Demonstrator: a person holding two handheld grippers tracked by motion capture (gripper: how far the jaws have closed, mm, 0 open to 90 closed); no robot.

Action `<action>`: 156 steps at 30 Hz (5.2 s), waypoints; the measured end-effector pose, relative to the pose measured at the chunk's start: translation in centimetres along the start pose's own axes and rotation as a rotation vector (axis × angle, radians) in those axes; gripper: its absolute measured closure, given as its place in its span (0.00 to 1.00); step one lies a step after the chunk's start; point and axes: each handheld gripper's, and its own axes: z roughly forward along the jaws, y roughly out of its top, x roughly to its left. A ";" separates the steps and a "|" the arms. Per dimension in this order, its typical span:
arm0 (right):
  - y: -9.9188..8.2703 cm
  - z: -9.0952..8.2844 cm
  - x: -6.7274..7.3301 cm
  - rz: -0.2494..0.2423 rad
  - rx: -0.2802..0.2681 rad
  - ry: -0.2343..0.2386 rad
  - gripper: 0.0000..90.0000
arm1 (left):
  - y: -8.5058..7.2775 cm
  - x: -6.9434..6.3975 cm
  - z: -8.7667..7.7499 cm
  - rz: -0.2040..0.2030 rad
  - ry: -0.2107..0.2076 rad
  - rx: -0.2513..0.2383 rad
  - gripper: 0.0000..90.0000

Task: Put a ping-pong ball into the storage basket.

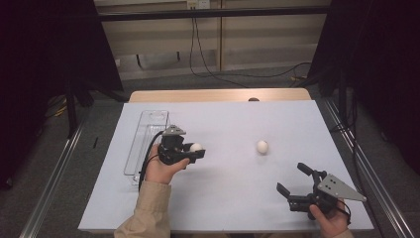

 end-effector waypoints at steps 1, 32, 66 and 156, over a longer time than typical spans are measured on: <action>0.0 0.0 0.0 0.000 0.000 0.000 0.01 | 0.0 0.0 0.0 -0.003 0.007 -0.003 0.57; 0.0 0.0 0.0 -0.001 0.000 0.001 0.01 | -0.1 1.1 -1.4 -0.014 0.045 -0.015 0.57; 0.0 0.0 0.0 -0.001 -0.002 0.002 0.02 | -0.3 2.2 -2.7 -0.030 0.094 -0.037 0.57; 0.0 0.1 0.1 0.000 -0.003 0.005 0.01 | -1.7 5.5 -6.1 -0.081 0.230 -0.086 0.57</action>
